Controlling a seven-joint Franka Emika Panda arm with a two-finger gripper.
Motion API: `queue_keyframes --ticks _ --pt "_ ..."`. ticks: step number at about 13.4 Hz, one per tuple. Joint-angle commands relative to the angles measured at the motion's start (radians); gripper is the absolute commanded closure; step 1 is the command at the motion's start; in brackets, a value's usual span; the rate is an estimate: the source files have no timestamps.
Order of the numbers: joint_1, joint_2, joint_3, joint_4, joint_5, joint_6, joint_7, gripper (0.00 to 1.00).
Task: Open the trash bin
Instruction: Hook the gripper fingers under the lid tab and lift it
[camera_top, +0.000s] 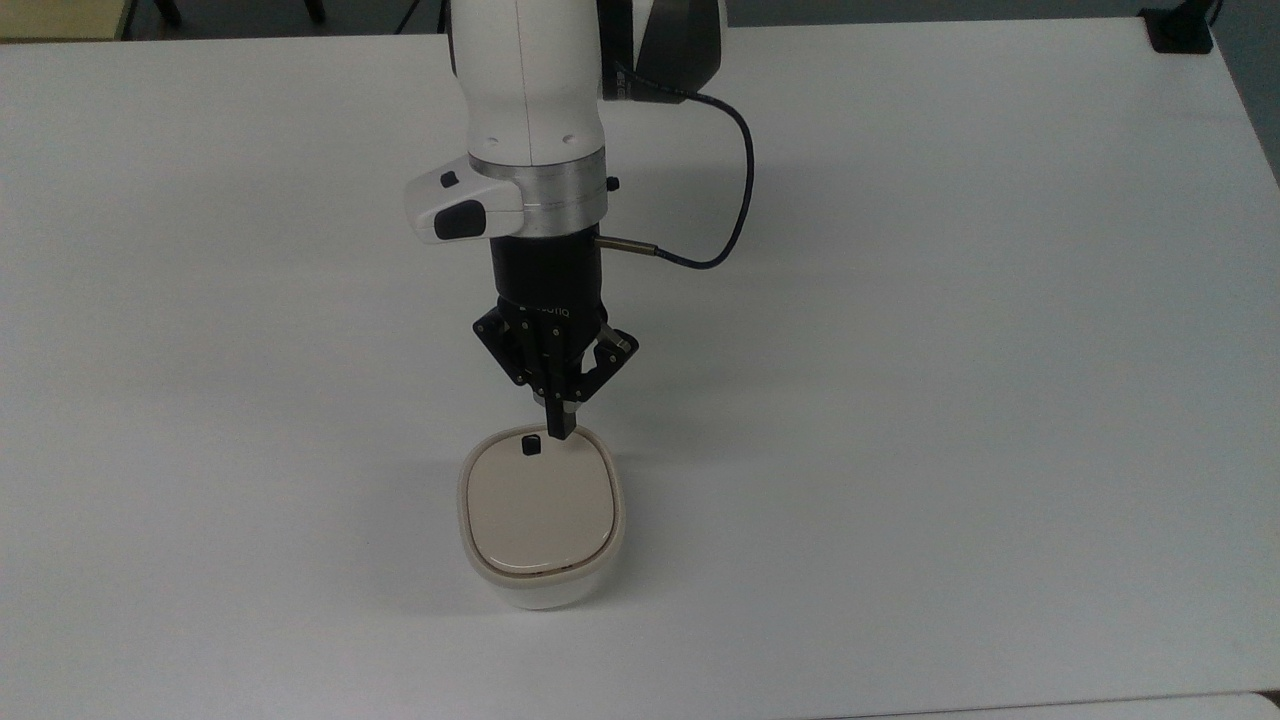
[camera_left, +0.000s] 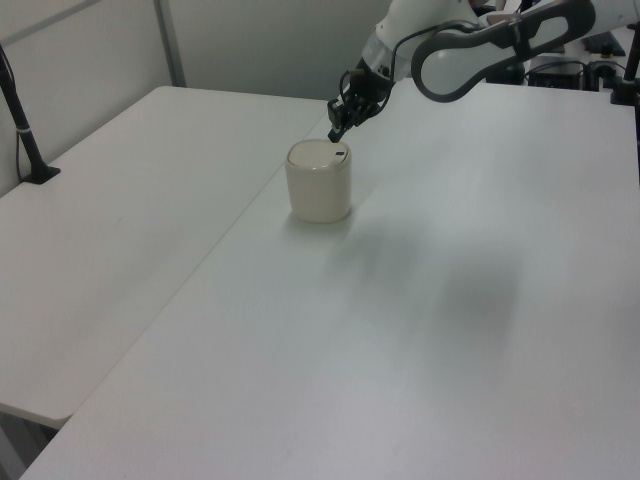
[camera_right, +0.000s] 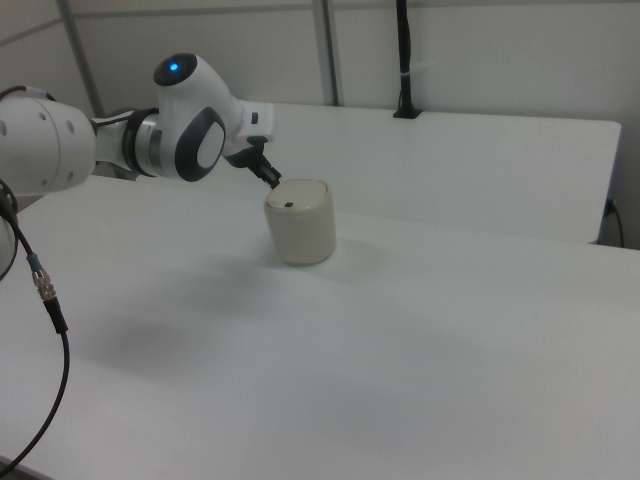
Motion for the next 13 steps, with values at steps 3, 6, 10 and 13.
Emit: queue_keyframes --ticks 3,6,10,13 --pt "0.002 0.009 -0.010 -0.028 -0.018 0.034 0.021 1.00" --pt "-0.009 0.015 -0.015 -0.028 -0.027 0.039 0.022 1.00" --pt "-0.015 0.047 -0.015 -0.026 -0.032 0.098 0.022 1.00" --pt "-0.013 0.057 -0.015 -0.029 -0.053 0.114 0.021 1.00"
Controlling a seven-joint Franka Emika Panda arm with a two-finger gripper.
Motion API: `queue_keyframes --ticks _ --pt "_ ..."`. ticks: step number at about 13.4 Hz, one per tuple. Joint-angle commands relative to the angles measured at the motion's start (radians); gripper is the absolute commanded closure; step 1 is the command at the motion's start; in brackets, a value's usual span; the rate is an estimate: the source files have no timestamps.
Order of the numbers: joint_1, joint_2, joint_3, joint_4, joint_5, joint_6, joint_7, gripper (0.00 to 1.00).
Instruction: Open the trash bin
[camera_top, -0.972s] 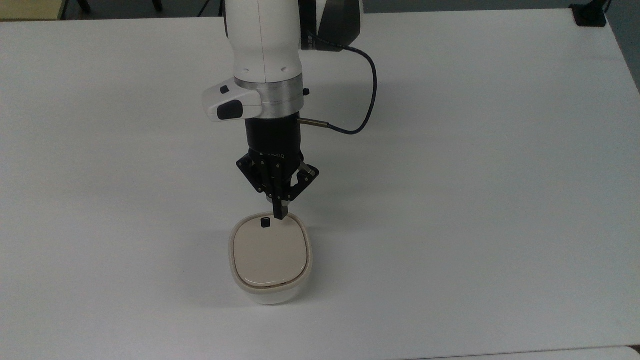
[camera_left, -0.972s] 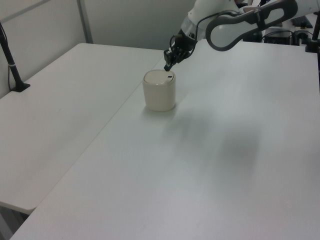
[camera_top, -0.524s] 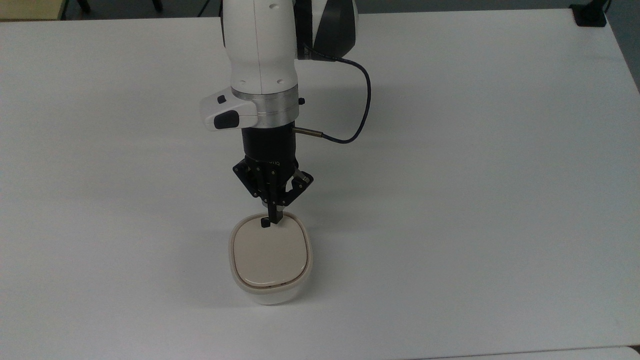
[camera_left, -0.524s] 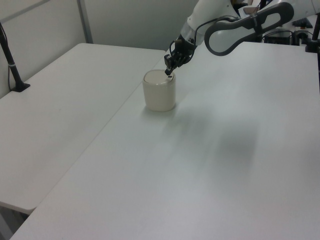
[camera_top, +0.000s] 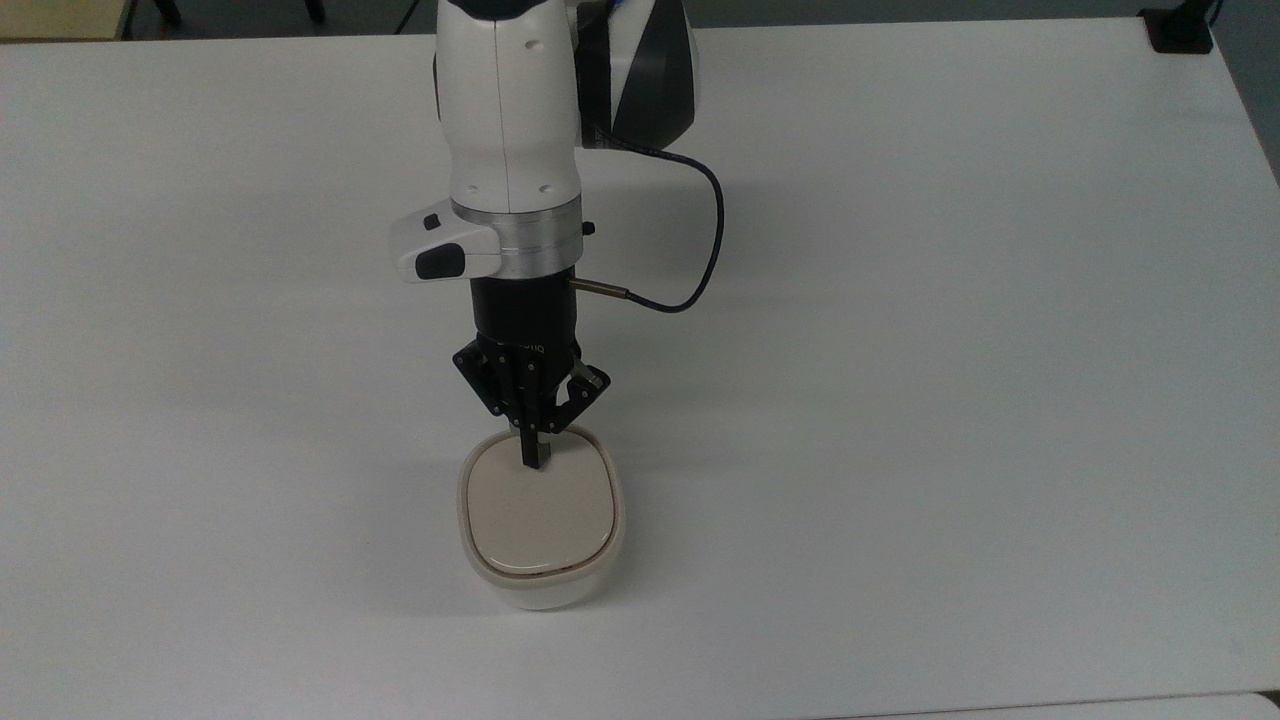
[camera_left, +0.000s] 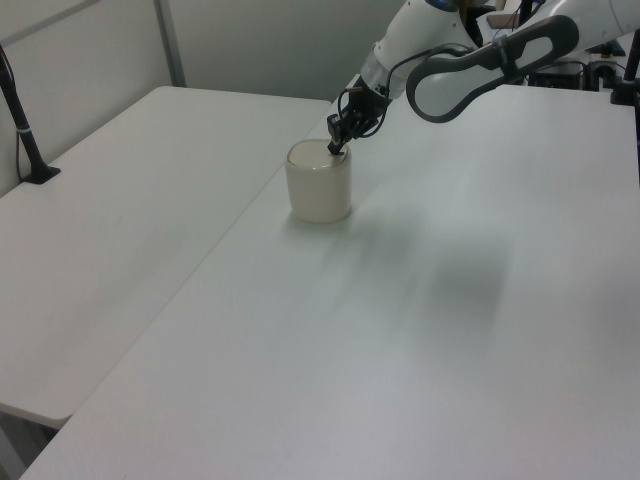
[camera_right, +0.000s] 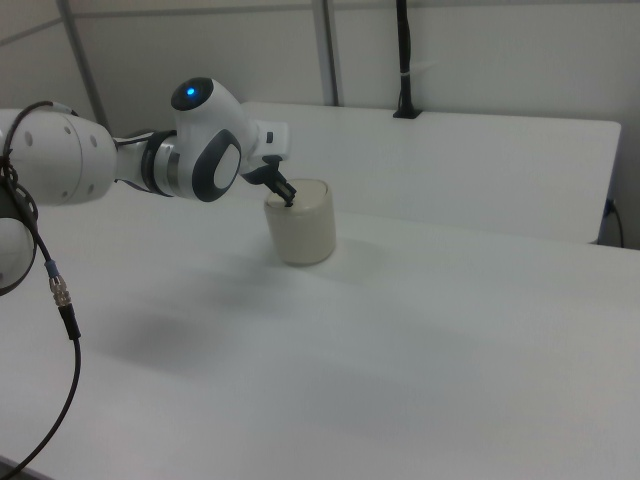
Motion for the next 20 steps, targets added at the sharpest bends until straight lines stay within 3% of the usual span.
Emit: queue_keyframes --ticks 1,6,8,11,14,16,20 --pt "0.005 -0.003 -0.006 -0.025 -0.052 0.030 0.021 1.00" --pt "0.006 -0.005 -0.006 -0.074 -0.141 0.030 0.022 1.00" --pt "0.002 -0.017 -0.005 -0.068 -0.128 0.028 0.028 1.00" --pt "-0.008 -0.107 0.000 -0.061 -0.115 0.005 0.171 1.00" --pt "-0.008 -0.196 0.005 -0.032 -0.086 -0.192 0.237 1.00" --pt "-0.009 -0.277 0.005 -0.032 -0.014 -0.335 0.237 1.00" --pt "-0.017 -0.388 0.003 0.029 0.057 -0.657 0.228 1.00"
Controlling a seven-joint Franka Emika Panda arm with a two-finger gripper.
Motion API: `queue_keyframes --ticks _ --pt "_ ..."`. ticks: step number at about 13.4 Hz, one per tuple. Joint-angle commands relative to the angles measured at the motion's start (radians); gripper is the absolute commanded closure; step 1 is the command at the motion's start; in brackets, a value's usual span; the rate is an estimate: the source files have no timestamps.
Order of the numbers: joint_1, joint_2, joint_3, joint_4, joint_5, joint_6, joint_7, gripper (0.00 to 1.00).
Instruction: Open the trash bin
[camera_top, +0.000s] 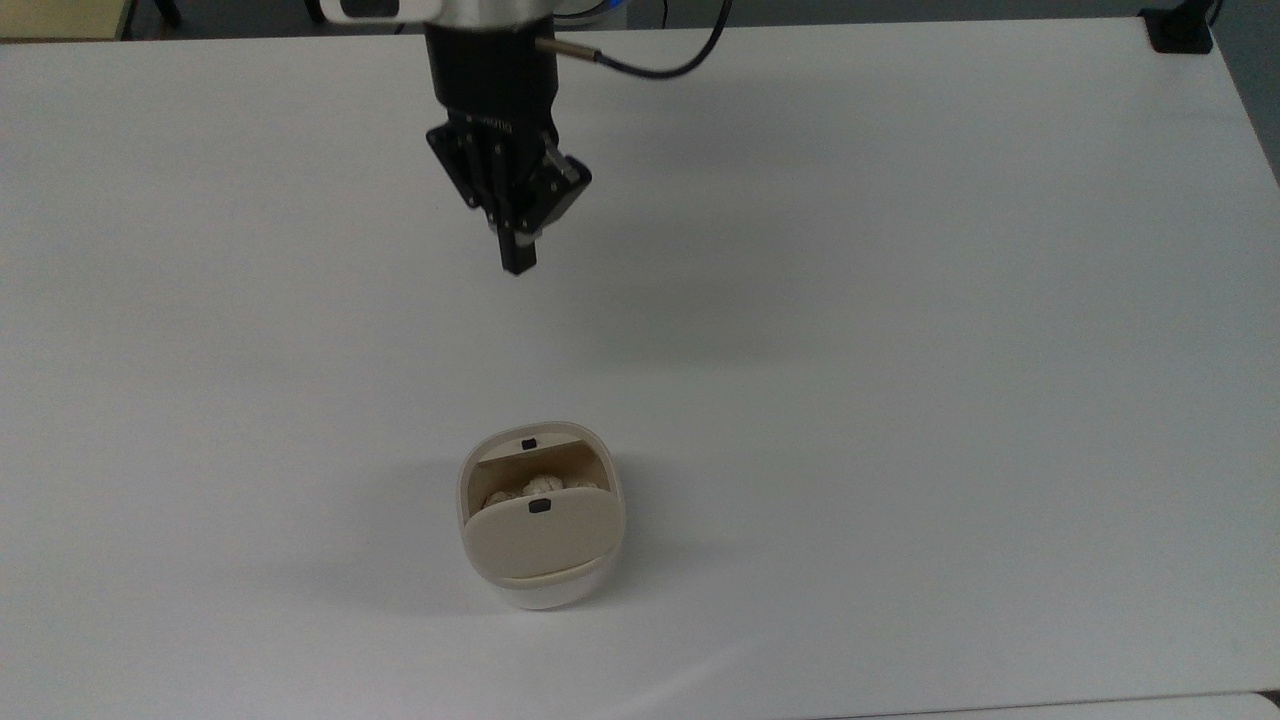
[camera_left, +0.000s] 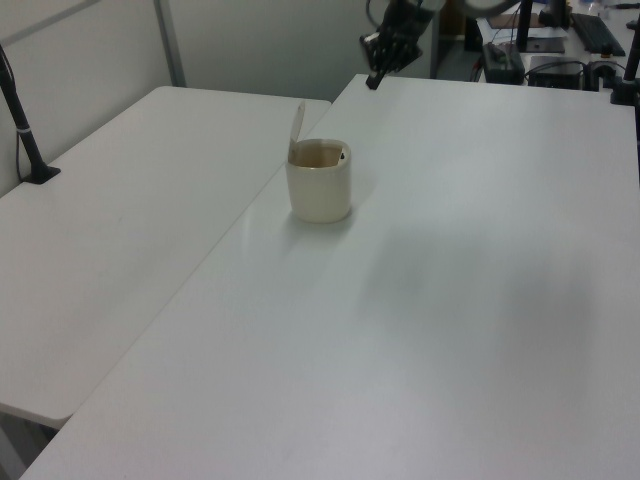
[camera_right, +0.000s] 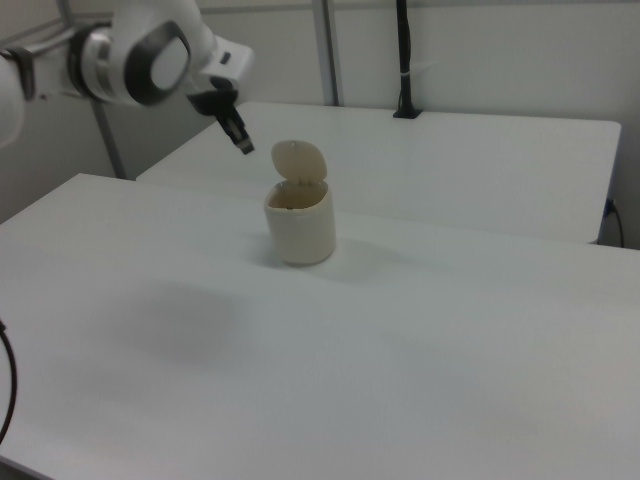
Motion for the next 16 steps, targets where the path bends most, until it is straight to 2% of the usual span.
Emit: queue_keyframes --ticks 1,3,4,6,7,10,12,13,16 --pt "-0.006 -0.105 0.002 0.014 0.053 -0.234 0.008 1.00" --pt "-0.006 -0.142 0.000 0.012 0.061 -0.312 -0.027 0.95" --pt "-0.005 -0.171 0.000 0.009 0.068 -0.381 -0.074 0.77" --pt "-0.005 -0.217 -0.001 -0.006 0.097 -0.507 -0.127 0.06" --pt "-0.005 -0.229 -0.001 -0.014 0.098 -0.528 -0.136 0.00" --pt "0.003 -0.260 -0.001 -0.051 0.096 -0.541 -0.278 0.00" --pt "0.001 -0.259 -0.001 -0.054 0.081 -0.538 -0.464 0.00" --pt "-0.005 -0.256 0.000 -0.052 0.055 -0.532 -0.546 0.00" --pt "0.004 -0.246 -0.001 -0.051 -0.019 -0.533 -0.601 0.00"
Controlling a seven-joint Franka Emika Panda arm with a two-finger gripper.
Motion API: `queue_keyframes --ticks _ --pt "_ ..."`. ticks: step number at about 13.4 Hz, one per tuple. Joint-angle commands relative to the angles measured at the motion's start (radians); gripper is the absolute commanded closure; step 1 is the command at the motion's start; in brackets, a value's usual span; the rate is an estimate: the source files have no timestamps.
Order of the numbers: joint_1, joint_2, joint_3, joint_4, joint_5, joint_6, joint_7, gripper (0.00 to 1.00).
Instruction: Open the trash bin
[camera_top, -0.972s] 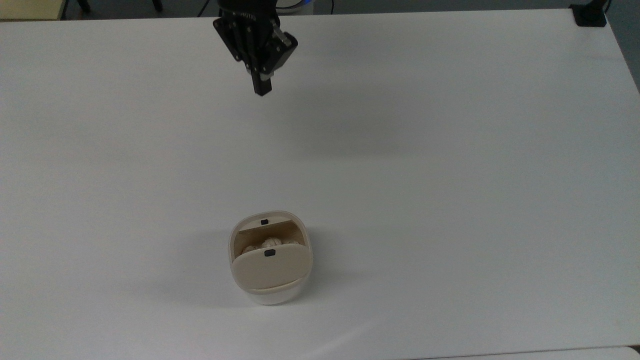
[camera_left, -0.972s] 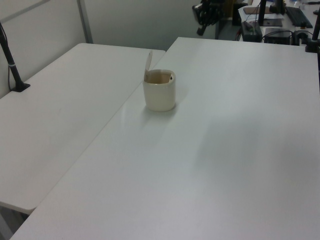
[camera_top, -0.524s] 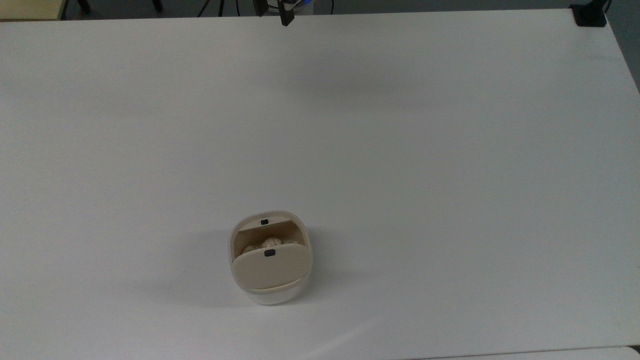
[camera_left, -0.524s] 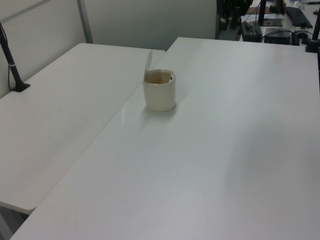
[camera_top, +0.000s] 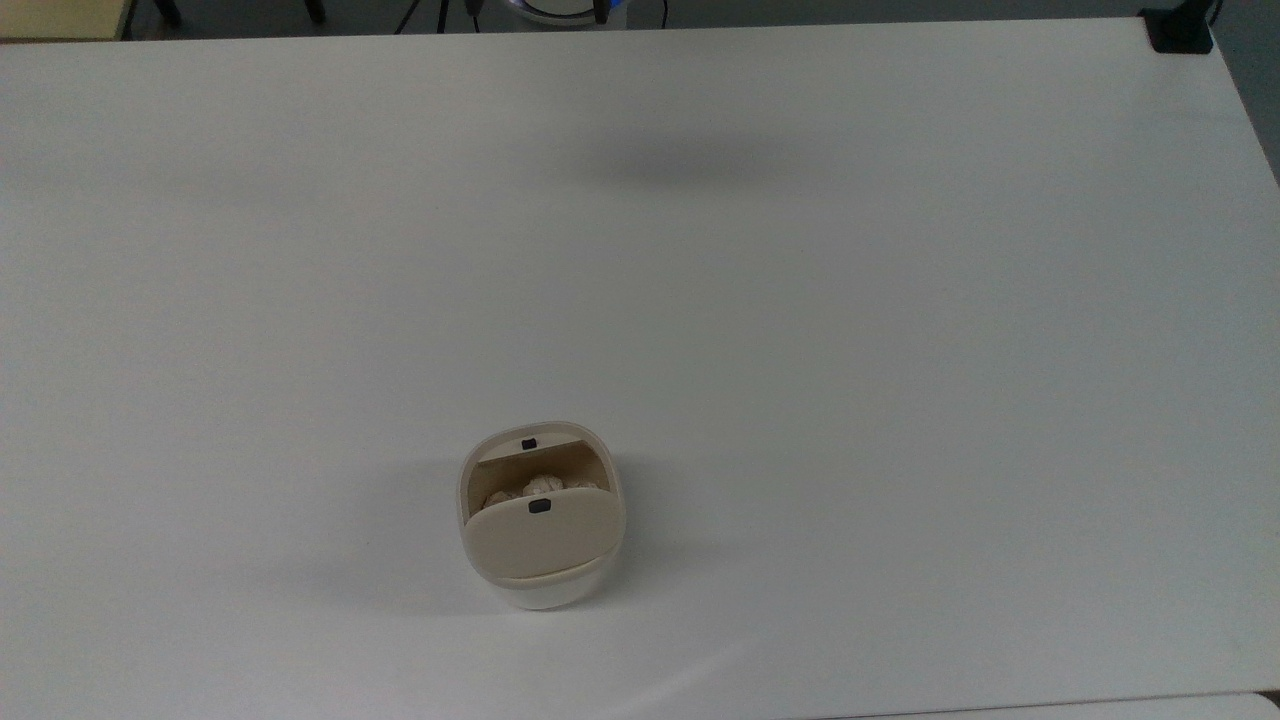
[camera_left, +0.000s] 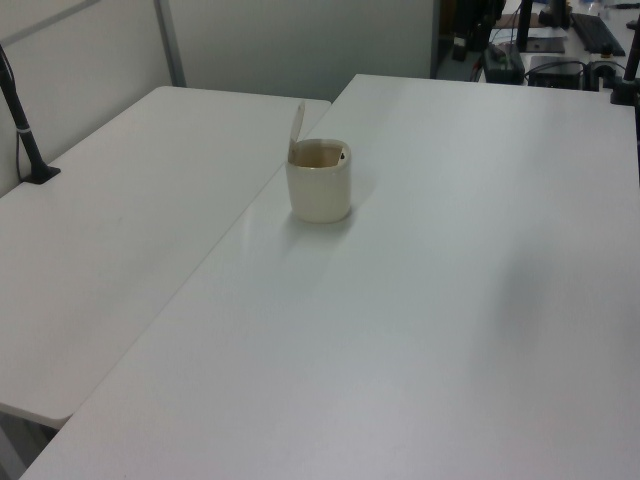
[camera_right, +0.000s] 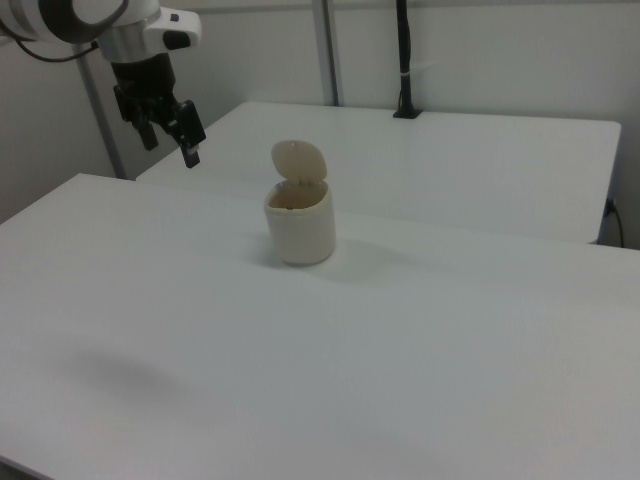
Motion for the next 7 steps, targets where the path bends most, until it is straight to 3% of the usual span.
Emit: queue_keyframes --ticks 1,7 --pt "0.007 -0.015 -0.002 -0.029 -0.060 -0.002 -0.096 0.00" --pt "0.012 -0.013 0.000 -0.028 -0.062 0.002 -0.116 0.00"
